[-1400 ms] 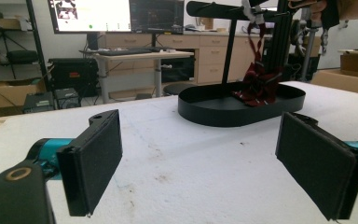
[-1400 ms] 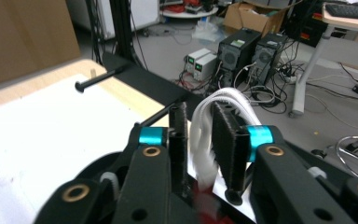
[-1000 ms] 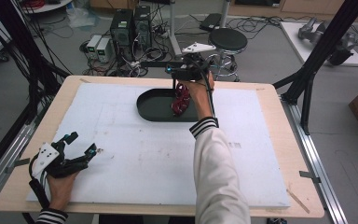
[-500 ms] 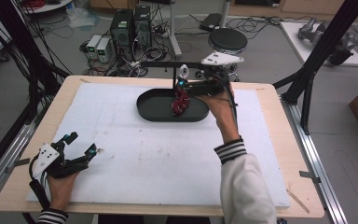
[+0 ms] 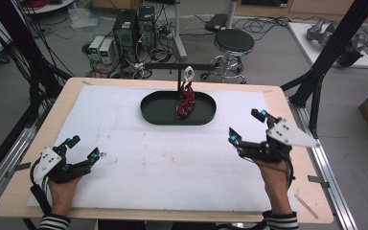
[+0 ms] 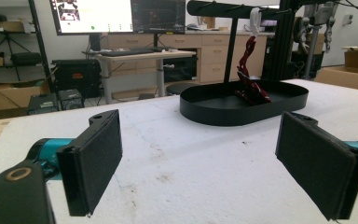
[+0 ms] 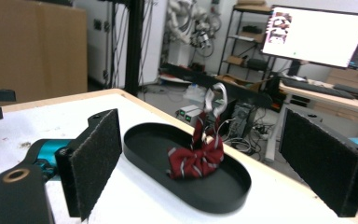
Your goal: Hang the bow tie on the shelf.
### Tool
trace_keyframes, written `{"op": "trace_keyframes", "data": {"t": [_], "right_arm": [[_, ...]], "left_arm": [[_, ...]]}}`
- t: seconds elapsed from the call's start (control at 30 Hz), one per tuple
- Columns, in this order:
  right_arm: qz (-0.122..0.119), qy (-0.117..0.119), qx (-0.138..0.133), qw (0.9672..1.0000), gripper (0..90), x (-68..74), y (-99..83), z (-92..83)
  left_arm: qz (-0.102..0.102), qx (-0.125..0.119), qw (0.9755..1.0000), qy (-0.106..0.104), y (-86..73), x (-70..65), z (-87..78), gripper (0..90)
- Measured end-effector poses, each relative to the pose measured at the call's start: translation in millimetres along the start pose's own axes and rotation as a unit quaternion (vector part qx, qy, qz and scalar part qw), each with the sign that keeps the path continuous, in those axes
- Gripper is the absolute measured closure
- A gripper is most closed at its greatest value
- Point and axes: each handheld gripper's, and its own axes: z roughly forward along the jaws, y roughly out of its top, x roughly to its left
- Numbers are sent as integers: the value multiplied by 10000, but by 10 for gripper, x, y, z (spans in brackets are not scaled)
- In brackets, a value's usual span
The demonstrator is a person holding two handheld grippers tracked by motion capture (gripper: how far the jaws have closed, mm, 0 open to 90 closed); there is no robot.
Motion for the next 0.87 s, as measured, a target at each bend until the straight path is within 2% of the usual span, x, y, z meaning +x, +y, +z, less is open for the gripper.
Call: {"op": "trace_keyframes", "data": {"t": [0.1,0.17,0.27,0.37,0.43,0.57,0.6,0.73,0.87], "right_arm": [[121,-185,-151,9996,121,27,-309,-127],[186,-398,-106,9990,121,53,-534,-158],[351,-537,-52,9979,121,63,-839,-147],[335,-679,-32,9971,121,43,-1050,-113],[361,-767,24,9964,122,19,-1147,-88],[433,-782,181,9958,123,-2,-1268,-49],[451,-823,172,9954,123,-6,-1295,-46],[798,-845,134,9931,123,-49,-1395,-49],[752,-862,14,9934,123,-41,-1404,-68]], "left_arm": [[16,-26,10000,13,-1,-5,0,149],[20,-18,10000,2,-1,-5,0,149],[23,-30,10000,6,-1,-5,-3,149],[37,-27,10000,8,-1,-6,-5,149],[40,-28,10000,9,-1,-6,-6,149],[35,-28,10000,9,-1,-7,-3,149],[33,-25,10000,8,-1,-7,-3,149],[49,-17,10000,8,0,-7,-3,149],[57,-11,10000,4,-1,-7,-5,149]]}}
